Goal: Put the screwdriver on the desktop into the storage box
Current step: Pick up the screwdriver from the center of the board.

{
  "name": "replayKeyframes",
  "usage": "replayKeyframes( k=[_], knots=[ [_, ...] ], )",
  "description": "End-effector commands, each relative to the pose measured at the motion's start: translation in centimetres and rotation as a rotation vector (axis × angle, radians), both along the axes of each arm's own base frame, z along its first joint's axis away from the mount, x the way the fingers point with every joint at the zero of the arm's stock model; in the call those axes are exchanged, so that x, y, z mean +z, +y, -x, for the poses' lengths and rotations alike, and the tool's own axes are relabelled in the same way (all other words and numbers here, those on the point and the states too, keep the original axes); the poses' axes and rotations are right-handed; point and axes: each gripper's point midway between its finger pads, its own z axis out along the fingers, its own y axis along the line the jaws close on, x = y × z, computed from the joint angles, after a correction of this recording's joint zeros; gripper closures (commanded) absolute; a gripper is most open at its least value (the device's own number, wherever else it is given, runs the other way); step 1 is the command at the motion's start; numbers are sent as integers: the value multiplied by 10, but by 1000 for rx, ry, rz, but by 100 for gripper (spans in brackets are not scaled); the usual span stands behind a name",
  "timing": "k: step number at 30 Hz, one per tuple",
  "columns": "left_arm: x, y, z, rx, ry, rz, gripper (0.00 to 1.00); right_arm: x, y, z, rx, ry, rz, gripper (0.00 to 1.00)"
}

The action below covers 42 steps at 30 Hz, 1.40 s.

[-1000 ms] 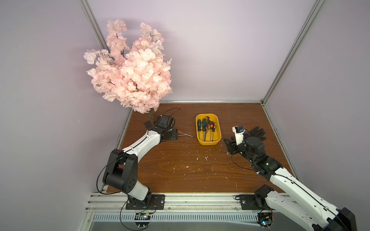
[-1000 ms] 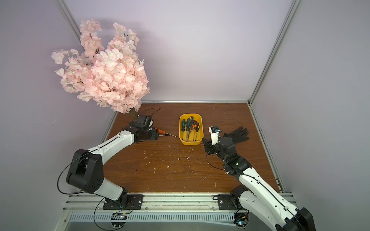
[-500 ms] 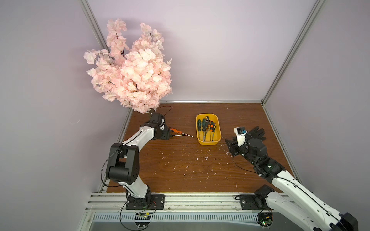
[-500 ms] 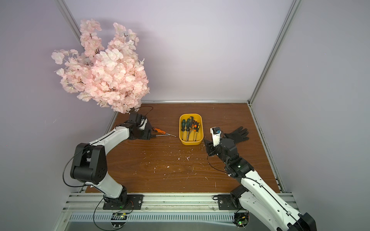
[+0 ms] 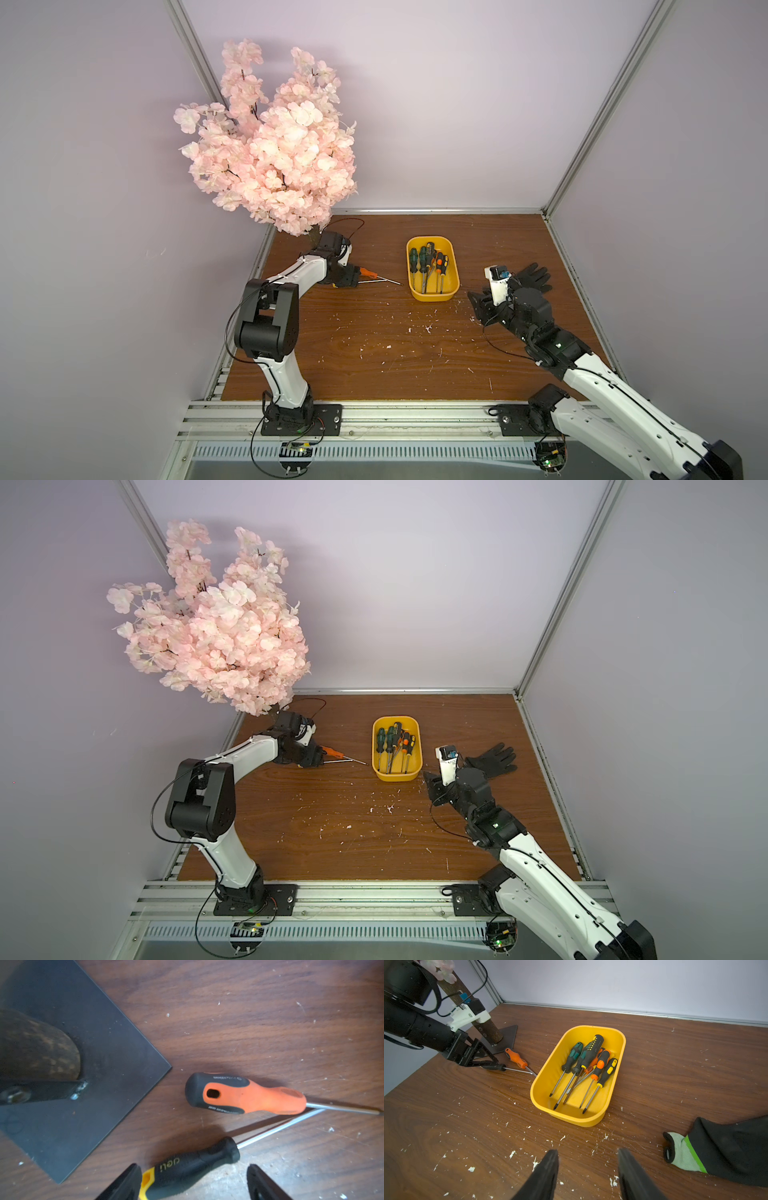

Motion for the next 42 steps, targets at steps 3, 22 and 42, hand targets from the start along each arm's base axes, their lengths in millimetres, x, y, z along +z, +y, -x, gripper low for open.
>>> replayKeyframes(
  k=[3, 22, 42],
  knots=[
    [-5, 0, -1, -19, 21, 20, 18, 18, -7, -1, -33, -49, -8, 48],
    [-7, -14, 31, -34, 61, 79, 30, 11, -2, -10, -30, -45, 1, 48],
    [-23, -39, 75, -104, 124, -14, 50, 7, -6, -11, -56, -53, -2, 47]
  ],
)
